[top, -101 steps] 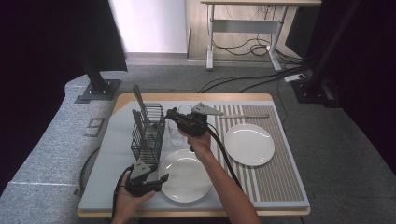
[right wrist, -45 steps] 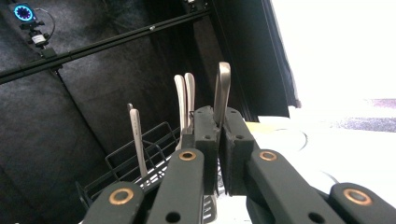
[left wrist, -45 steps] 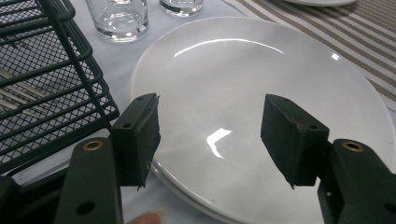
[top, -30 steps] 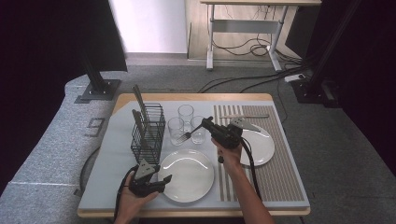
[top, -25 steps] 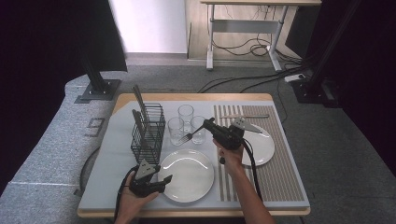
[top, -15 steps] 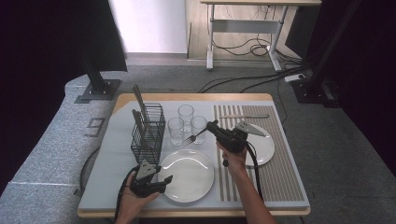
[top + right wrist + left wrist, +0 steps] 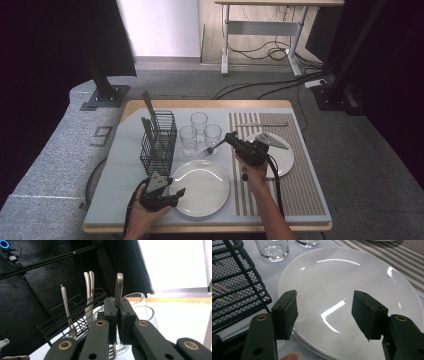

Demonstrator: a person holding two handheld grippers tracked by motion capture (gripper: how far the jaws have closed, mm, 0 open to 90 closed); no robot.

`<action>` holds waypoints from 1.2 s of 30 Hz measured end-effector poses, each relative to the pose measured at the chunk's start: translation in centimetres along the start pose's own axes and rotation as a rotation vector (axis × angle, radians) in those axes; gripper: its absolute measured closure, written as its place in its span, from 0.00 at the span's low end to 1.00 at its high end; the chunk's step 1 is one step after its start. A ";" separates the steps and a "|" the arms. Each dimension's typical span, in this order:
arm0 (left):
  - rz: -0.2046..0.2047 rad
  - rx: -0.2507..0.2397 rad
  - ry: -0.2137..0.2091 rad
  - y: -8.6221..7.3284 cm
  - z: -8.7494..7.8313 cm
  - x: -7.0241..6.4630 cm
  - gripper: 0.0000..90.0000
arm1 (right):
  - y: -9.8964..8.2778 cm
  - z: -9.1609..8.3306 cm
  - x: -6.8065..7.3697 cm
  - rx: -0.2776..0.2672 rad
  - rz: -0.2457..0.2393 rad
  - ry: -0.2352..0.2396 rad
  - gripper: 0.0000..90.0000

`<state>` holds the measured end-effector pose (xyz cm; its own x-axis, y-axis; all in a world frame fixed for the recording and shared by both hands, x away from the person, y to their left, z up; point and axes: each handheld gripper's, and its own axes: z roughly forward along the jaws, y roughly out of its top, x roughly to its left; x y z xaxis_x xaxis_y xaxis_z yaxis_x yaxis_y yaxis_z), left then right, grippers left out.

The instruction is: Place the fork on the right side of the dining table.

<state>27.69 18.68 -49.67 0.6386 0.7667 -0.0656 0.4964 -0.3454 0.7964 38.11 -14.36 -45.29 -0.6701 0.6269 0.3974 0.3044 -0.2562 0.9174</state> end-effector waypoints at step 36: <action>0.003 -0.006 0.002 0.1 -0.1 -0.1 0.42 | 0.0 -2.1 0.1 -0.006 -0.009 -0.028 0.96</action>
<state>27.61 18.69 -49.54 0.6390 0.7667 -0.0626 0.4914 -0.3442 0.8000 36.68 -15.83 -45.20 -0.6535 0.6495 0.3886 0.2941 -0.2552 0.9211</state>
